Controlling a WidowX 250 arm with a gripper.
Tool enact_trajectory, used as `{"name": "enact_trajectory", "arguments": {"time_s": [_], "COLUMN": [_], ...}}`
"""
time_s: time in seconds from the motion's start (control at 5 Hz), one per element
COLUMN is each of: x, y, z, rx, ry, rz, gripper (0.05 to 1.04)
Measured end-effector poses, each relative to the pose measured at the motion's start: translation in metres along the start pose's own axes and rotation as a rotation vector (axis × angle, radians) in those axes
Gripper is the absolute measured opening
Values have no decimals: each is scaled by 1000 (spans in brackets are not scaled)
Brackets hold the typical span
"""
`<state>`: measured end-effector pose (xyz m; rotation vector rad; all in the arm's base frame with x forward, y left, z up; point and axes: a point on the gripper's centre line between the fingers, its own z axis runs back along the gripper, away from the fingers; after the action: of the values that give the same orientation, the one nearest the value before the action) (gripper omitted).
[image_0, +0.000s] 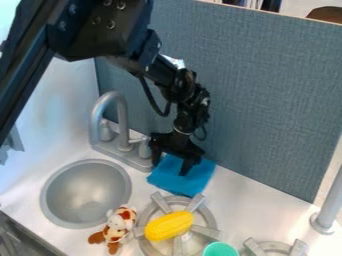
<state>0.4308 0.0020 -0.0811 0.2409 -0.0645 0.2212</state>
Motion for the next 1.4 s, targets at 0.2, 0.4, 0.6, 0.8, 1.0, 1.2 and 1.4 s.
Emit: {"name": "enact_trajectory", "arguments": {"time_s": [0.2, 0.4, 0.6, 0.8, 1.0, 1.2, 1.4], "x": [-5, -7, -8, -20, -46, -72, -81], "y": [-10, -25, -43, -80, -134, -172, -200], "z": [-15, -15, -12, -3, 18, 37, 60], "rx": [-19, -41, -99, -196, -259, -314, -334], "ry": [41, 41, 34, 4, -2, 11, -5], "rz": [1, -35, -56, -130, -291, -414, -463], "gripper": [1000, 1000, 1000, 1000, 1000, 1000, 1000]}}
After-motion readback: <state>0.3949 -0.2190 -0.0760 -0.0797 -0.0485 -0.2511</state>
